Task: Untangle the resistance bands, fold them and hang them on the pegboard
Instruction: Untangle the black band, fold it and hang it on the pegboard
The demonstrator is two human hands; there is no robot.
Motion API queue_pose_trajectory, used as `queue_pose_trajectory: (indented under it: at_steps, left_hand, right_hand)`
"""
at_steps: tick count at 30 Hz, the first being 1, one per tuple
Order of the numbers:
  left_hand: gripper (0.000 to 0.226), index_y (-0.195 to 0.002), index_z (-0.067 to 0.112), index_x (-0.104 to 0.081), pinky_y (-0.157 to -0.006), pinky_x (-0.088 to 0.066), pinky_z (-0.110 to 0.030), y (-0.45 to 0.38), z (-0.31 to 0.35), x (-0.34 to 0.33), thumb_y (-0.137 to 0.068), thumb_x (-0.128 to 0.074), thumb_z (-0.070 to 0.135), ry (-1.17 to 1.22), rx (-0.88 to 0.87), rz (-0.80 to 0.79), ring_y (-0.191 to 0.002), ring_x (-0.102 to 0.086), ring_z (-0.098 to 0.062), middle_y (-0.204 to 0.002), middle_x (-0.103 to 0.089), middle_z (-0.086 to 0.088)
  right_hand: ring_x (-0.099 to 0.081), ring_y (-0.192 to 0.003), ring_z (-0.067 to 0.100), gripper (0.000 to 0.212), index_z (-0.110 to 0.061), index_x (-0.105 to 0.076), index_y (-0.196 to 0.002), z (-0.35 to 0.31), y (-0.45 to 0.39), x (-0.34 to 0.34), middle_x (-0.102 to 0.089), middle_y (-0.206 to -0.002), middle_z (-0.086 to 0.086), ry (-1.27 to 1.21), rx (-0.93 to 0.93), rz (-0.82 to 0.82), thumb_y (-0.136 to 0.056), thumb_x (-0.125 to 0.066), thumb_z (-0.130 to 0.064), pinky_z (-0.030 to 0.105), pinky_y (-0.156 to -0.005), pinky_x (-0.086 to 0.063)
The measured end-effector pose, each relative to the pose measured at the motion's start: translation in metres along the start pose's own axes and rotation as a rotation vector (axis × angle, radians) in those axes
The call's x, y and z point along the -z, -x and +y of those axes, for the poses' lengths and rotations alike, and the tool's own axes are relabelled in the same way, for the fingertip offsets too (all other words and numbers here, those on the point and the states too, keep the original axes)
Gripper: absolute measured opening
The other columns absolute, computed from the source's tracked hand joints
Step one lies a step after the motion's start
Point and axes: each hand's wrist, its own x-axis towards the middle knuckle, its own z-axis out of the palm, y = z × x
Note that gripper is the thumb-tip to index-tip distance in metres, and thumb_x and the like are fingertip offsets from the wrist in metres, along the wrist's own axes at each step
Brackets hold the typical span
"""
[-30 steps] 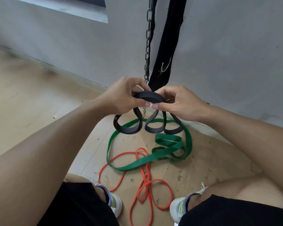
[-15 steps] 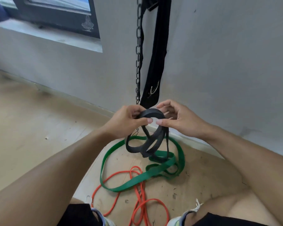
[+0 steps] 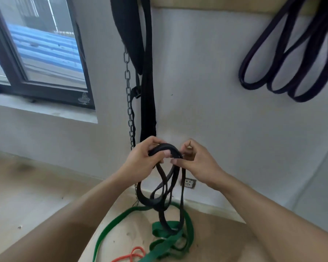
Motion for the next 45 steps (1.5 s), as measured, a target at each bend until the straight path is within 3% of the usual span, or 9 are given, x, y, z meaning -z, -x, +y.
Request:
queue_pose_trajectory:
  at_steps: [4,10,15,19,23,26,36,41,45]
  left_hand:
    - [0.02,-0.111,0.026,-0.065,-0.071,-0.056,-0.026,-0.018,0.043,0.001,-0.092,-0.071,0.03,-0.023,-0.107,0.044,-0.074,-0.07,-0.012,-0.087,-0.073,0.002]
    - [0.018,-0.105,0.031,-0.069,-0.078,-0.057,-0.026,-0.045,0.098,0.008,-0.089,-0.076,0.03,-0.101,-0.219,0.102,-0.081,-0.069,-0.008,-0.098,-0.073,0.012]
    - [0.019,-0.105,0.029,-0.066,-0.071,-0.055,-0.018,-0.054,0.134,0.01,-0.089,-0.076,0.028,-0.127,-0.294,0.149,-0.074,-0.069,-0.006,-0.092,-0.072,0.011]
    - [0.022,-0.101,0.032,-0.059,-0.058,-0.046,-0.014,-0.061,0.163,0.017,-0.088,-0.077,0.034,-0.338,-0.372,0.088,-0.065,-0.062,-0.004,-0.088,-0.068,0.013]
    - [0.02,-0.095,0.035,-0.054,-0.063,-0.055,-0.026,-0.073,0.195,0.023,-0.09,-0.074,0.032,-0.437,-0.444,0.137,-0.067,-0.063,-0.006,-0.094,-0.067,0.013]
    - [0.013,-0.096,0.033,-0.055,-0.068,-0.06,-0.038,-0.087,0.221,0.022,-0.094,-0.068,0.031,-0.473,-0.477,0.204,-0.076,-0.066,-0.011,-0.097,-0.067,0.012]
    - [0.017,-0.104,0.027,-0.062,-0.072,-0.061,-0.041,-0.143,0.346,0.007,-0.094,-0.065,0.04,-0.55,-0.651,0.405,-0.08,-0.07,-0.015,-0.095,-0.072,0.006]
    - [0.019,-0.108,0.02,-0.065,-0.074,-0.06,-0.035,-0.171,0.395,-0.002,-0.093,-0.068,0.032,-0.417,-0.737,0.478,-0.081,-0.069,-0.013,-0.096,-0.072,0.003]
    - [0.021,-0.113,0.019,-0.063,-0.065,-0.047,-0.014,-0.192,0.413,-0.011,-0.094,-0.068,0.027,-0.335,-0.736,0.512,-0.076,-0.062,-0.002,-0.089,-0.066,0.008]
  right_hand:
    - [-0.077,-0.093,0.026,0.024,-0.013,-0.061,-0.098,-0.035,0.002,0.033,-0.08,-0.095,0.005,-0.037,0.077,0.129,-0.087,-0.082,-0.013,0.051,-0.098,-0.057]
    - [-0.078,-0.086,0.019,0.03,-0.019,-0.062,-0.107,-0.088,0.005,0.083,-0.082,-0.093,-0.002,0.098,0.108,0.137,-0.086,-0.083,-0.015,0.045,-0.094,-0.06]
    - [-0.079,-0.087,0.022,0.027,-0.012,-0.067,-0.104,-0.126,0.009,0.112,-0.081,-0.093,0.005,0.087,0.15,0.151,-0.084,-0.084,-0.011,0.045,-0.095,-0.061]
    - [-0.078,-0.092,0.024,0.025,-0.013,-0.072,-0.107,-0.149,0.007,0.131,-0.081,-0.096,0.006,-0.015,0.17,0.213,-0.085,-0.084,-0.01,0.044,-0.099,-0.06]
    - [-0.078,-0.092,0.022,0.028,-0.013,-0.071,-0.107,-0.171,0.003,0.144,-0.082,-0.094,0.005,-0.071,0.203,0.268,-0.083,-0.085,-0.008,0.041,-0.097,-0.06]
    - [-0.078,-0.087,0.015,0.03,-0.012,-0.069,-0.107,-0.19,0.001,0.156,-0.082,-0.092,0.002,-0.05,0.24,0.317,-0.082,-0.086,-0.011,0.032,-0.084,-0.059]
    - [-0.078,-0.092,0.023,0.022,-0.018,-0.074,-0.099,-0.281,-0.007,0.238,-0.081,-0.097,0.004,-0.181,0.443,0.593,-0.082,-0.087,-0.014,0.037,-0.091,-0.063]
    - [-0.075,-0.077,0.016,0.02,-0.016,-0.076,-0.096,-0.318,-0.019,0.271,-0.081,-0.084,0.001,-0.276,0.554,0.702,-0.082,-0.086,-0.008,0.032,-0.083,-0.065]
    - [-0.074,-0.068,0.01,0.02,-0.012,-0.074,-0.096,-0.336,-0.037,0.293,-0.078,-0.076,-0.001,-0.328,0.614,0.757,-0.082,-0.085,-0.004,0.028,-0.076,-0.065]
